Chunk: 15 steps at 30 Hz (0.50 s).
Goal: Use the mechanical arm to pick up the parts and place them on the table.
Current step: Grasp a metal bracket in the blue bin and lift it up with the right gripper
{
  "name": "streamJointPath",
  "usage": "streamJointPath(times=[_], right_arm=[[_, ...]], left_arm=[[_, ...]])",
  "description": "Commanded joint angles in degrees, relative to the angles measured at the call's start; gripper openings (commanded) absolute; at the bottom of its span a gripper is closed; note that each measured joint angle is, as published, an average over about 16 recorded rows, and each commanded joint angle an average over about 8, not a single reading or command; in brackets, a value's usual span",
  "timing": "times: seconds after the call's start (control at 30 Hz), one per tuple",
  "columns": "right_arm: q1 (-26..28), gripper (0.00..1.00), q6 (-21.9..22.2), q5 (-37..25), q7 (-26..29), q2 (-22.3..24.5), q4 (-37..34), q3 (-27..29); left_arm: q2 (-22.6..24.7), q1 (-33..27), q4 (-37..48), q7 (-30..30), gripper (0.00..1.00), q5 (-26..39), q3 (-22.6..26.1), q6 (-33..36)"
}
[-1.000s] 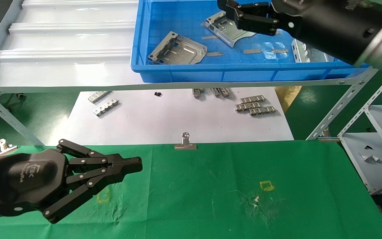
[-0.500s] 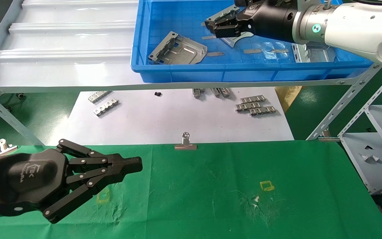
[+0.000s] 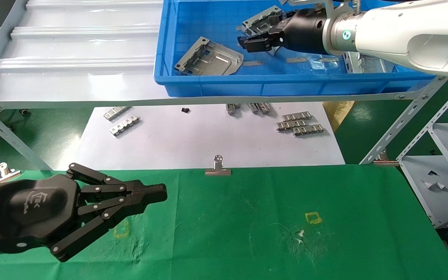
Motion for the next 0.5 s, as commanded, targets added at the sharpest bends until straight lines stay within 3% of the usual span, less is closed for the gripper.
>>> streamJointPath(times=[0.03,0.43,0.5], right_arm=[[0.31,0.00,0.98,0.45,-0.27,-0.80,-2.05,0.30],[0.23,0.00,1.15,1.10,-1.27,-1.38,-3.18,-1.04],[0.20,0.00,0.97,0.91,-1.78,-1.41,-2.90,-1.56]], left_arm=[[0.00,0.00,0.00,0.00,0.00,0.00,0.00,0.00],[0.00,0.00,0.00,0.00,0.00,0.00,0.00,0.00],[0.00,0.00,0.00,0.00,0.15,0.00,0.01,0.00]])
